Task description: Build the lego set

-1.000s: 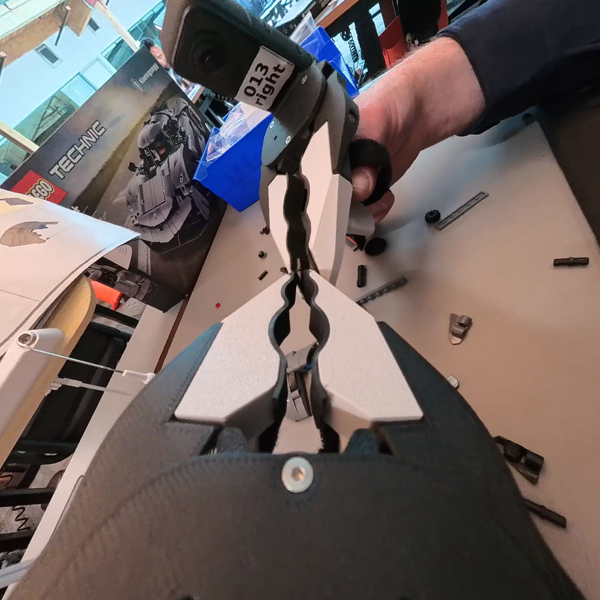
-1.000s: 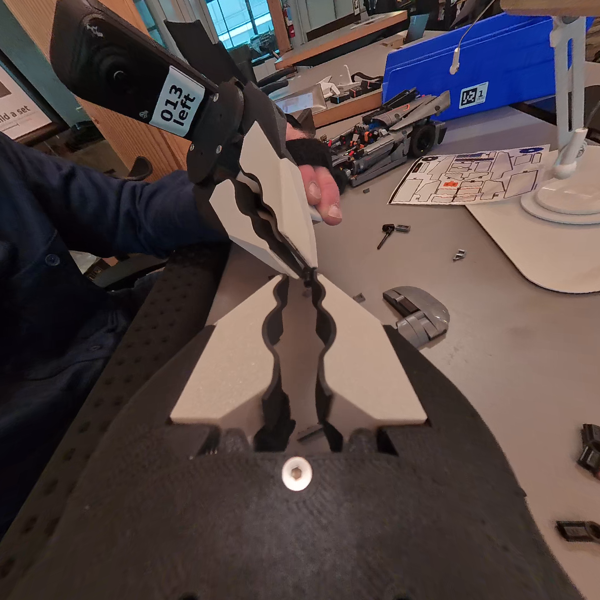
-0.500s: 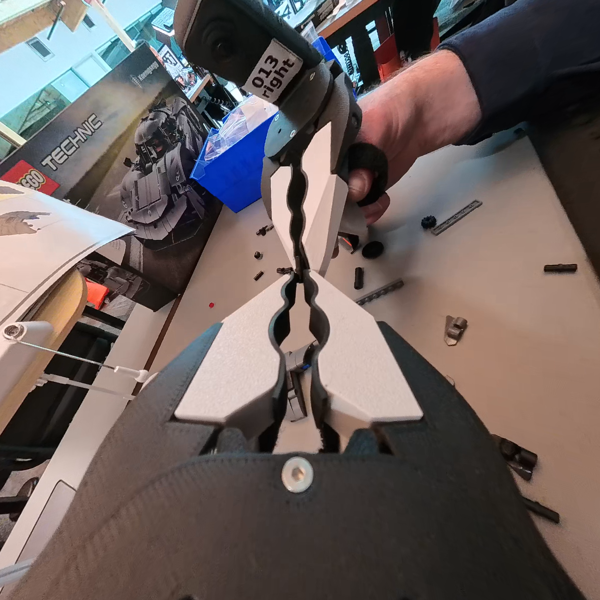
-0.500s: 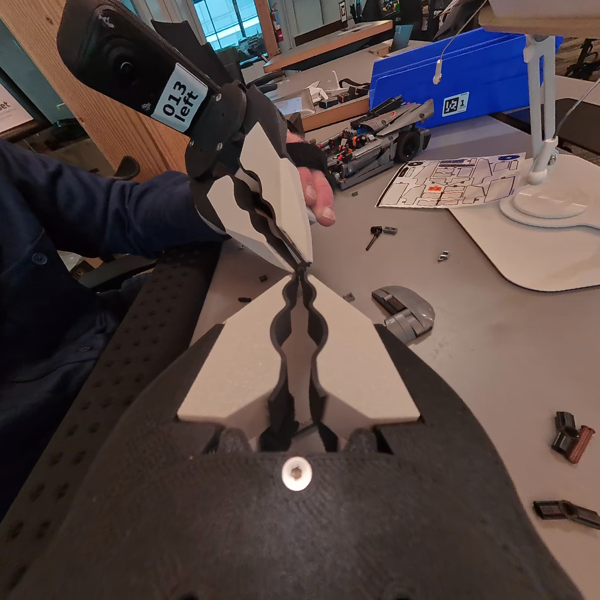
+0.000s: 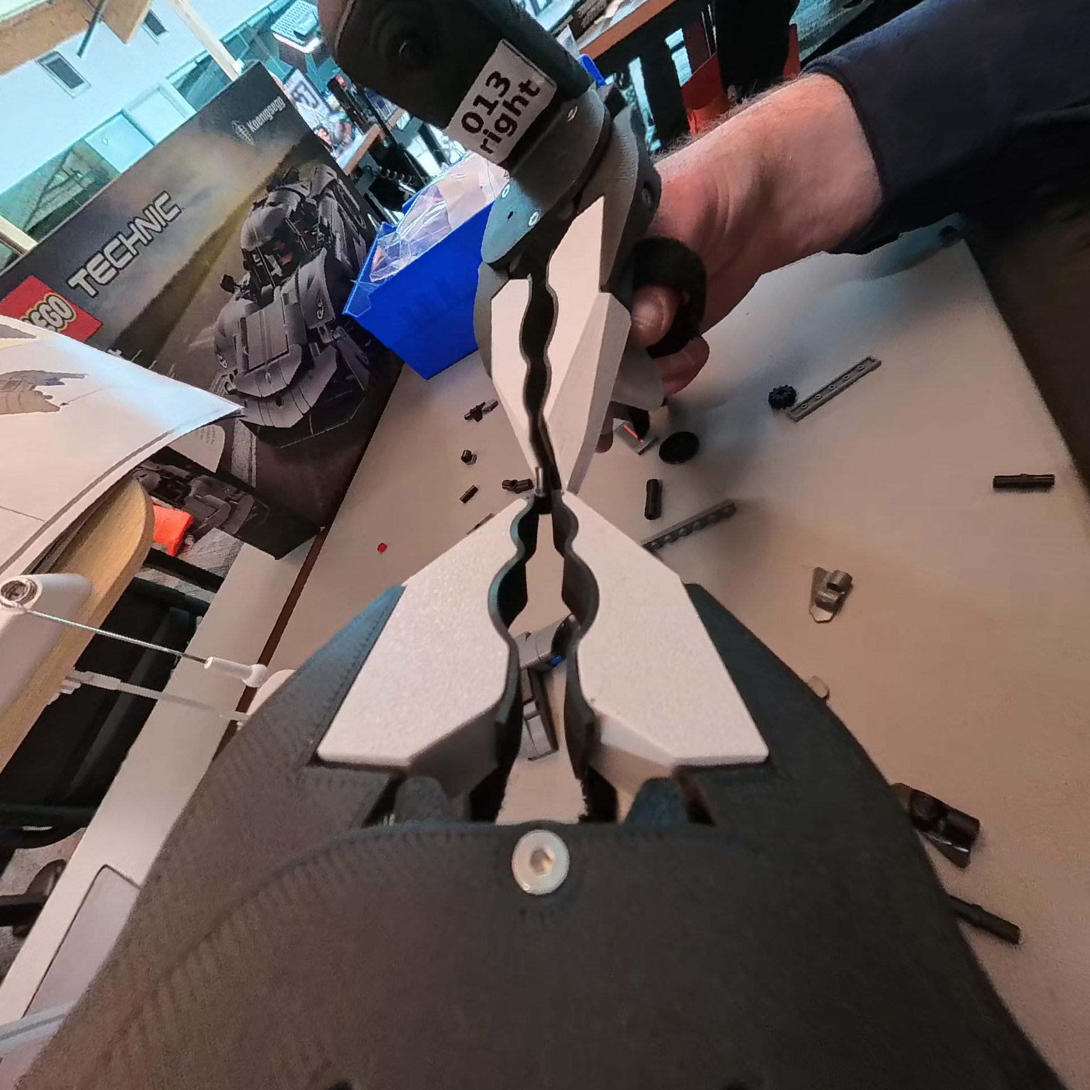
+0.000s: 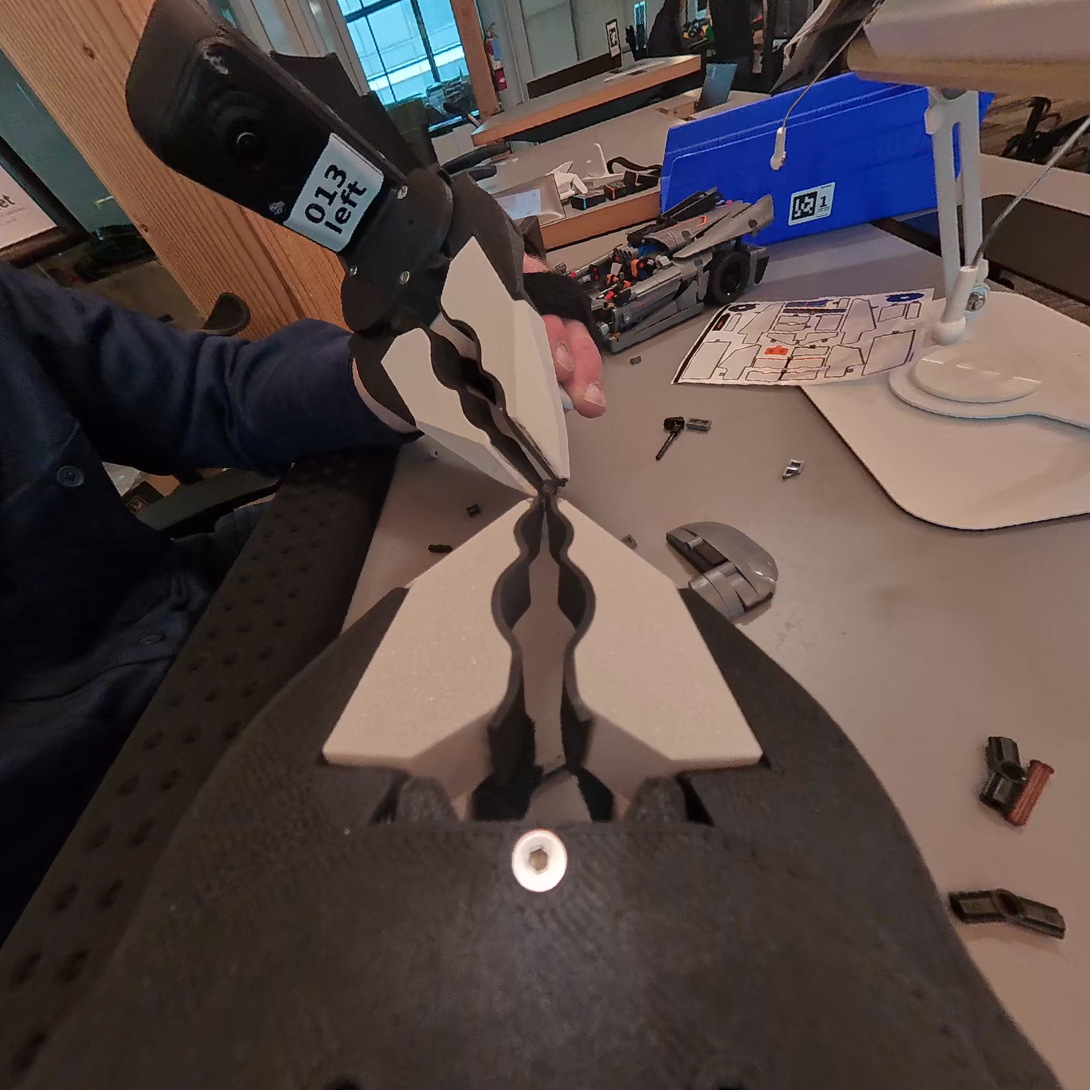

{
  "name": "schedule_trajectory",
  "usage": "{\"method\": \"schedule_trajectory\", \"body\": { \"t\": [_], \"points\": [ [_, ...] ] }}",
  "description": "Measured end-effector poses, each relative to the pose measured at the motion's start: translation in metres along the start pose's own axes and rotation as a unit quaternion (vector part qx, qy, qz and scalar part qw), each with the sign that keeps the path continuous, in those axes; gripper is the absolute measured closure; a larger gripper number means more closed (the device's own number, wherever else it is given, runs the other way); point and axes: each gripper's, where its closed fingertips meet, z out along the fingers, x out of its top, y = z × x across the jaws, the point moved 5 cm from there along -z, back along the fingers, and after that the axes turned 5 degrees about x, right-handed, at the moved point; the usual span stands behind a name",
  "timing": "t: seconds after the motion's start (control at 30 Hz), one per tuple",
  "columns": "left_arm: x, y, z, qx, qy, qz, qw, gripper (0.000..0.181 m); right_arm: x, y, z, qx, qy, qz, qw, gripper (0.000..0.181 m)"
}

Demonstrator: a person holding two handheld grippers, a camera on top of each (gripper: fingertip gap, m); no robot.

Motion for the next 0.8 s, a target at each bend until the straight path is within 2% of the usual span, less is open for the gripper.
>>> {"method": "schedule_trajectory", "body": {
  "t": [0.37,0.53,0.8],
  "points": [
    [-0.0075,0.006,0.0064,0.018,-0.054,0.071,0.996,0.179,-0.0014,0.0041,-0.0025,-0.024,-0.012,0.007,1.0,0.17],
    [-0.0062,0.0054,0.0071,0.024,-0.055,0.074,0.995,0.179,-0.0048,0.0064,-0.0006,-0.038,-0.027,0.005,0.999,0.177],
    [-0.0067,0.0057,0.0072,0.022,-0.058,0.074,0.995,0.179,-0.005,0.0058,0.0004,-0.044,-0.032,-0.003,0.999,0.179]
  ]
}}
